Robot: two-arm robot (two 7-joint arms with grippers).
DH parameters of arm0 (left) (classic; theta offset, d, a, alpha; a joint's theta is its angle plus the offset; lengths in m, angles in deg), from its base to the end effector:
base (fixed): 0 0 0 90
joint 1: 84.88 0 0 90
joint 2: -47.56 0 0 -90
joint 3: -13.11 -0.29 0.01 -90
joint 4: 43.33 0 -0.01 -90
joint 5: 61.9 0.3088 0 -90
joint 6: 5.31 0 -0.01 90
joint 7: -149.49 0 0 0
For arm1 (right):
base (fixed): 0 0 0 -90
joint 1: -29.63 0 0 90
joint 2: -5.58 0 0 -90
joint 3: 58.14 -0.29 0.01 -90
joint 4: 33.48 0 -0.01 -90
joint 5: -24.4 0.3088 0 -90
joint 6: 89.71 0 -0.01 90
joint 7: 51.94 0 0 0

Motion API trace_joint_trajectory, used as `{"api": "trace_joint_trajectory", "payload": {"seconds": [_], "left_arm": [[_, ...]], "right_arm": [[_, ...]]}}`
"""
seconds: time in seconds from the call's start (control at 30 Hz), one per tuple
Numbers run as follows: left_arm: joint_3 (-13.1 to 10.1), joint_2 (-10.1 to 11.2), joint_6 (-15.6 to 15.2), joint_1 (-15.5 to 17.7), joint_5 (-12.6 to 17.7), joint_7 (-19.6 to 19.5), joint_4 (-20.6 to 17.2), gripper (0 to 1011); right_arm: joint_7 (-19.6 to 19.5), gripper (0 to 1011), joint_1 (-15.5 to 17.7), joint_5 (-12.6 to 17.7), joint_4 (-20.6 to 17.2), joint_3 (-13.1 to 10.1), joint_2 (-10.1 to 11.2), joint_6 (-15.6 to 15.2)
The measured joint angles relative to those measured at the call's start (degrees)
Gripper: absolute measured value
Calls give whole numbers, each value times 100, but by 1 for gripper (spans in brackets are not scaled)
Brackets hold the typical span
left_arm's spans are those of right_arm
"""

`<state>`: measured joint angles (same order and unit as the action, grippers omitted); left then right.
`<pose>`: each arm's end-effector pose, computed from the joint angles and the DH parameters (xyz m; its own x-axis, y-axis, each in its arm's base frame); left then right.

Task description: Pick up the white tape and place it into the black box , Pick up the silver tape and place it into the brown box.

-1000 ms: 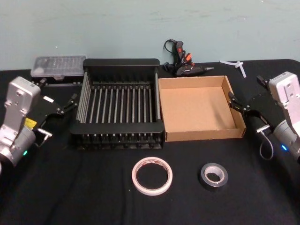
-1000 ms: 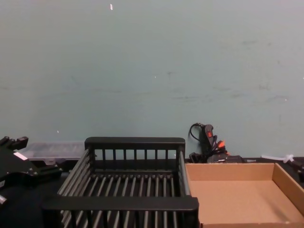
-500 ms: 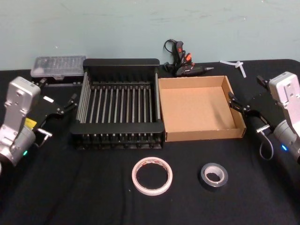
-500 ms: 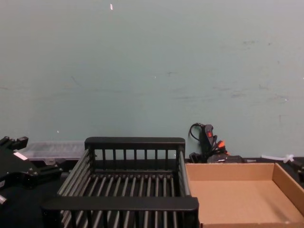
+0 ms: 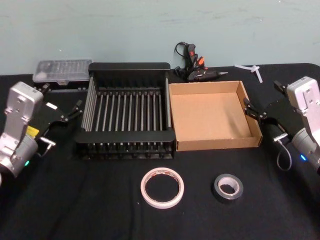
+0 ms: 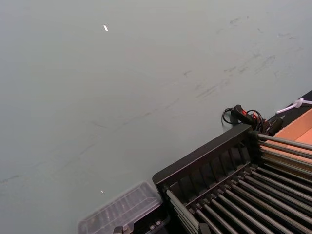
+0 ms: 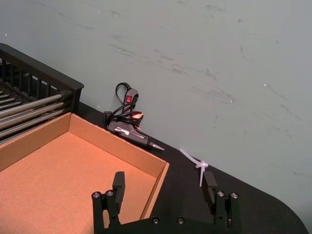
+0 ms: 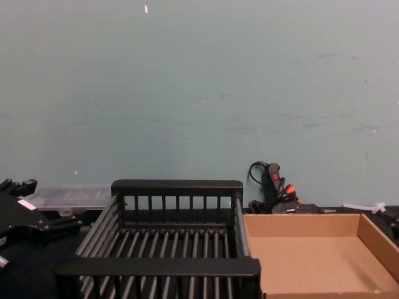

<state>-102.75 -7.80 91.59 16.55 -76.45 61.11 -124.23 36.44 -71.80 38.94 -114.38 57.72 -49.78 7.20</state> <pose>0.3581 0.0827 -0.3023 0.2923 0.8803 0.3736 -0.9553 0.2873 0.0703 0.3581 -0.0827 -0.3023 0.2923 -0.8803 0.3738 0.9552 0.2874 -0.0702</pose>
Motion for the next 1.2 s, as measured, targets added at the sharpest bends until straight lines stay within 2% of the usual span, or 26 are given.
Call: {"api": "trace_joint_trajectory", "payload": {"seconds": [0.37, 0.73, 1.2], "left_arm": [[0, 0, 0, 0, 0, 0, 0, 1001], [0, 0, 0, 0, 0, 0, 0, 1001], [0, 0, 0, 0, 0, 0, 0, 1001]], "right_arm": [[5, 1002, 7, -3, -8, -19, -3, 0], [156, 1002, 149, -9, -190, -214, -25, -103], [375, 1002, 455, 243, -625, -551, -131, -289]]}}
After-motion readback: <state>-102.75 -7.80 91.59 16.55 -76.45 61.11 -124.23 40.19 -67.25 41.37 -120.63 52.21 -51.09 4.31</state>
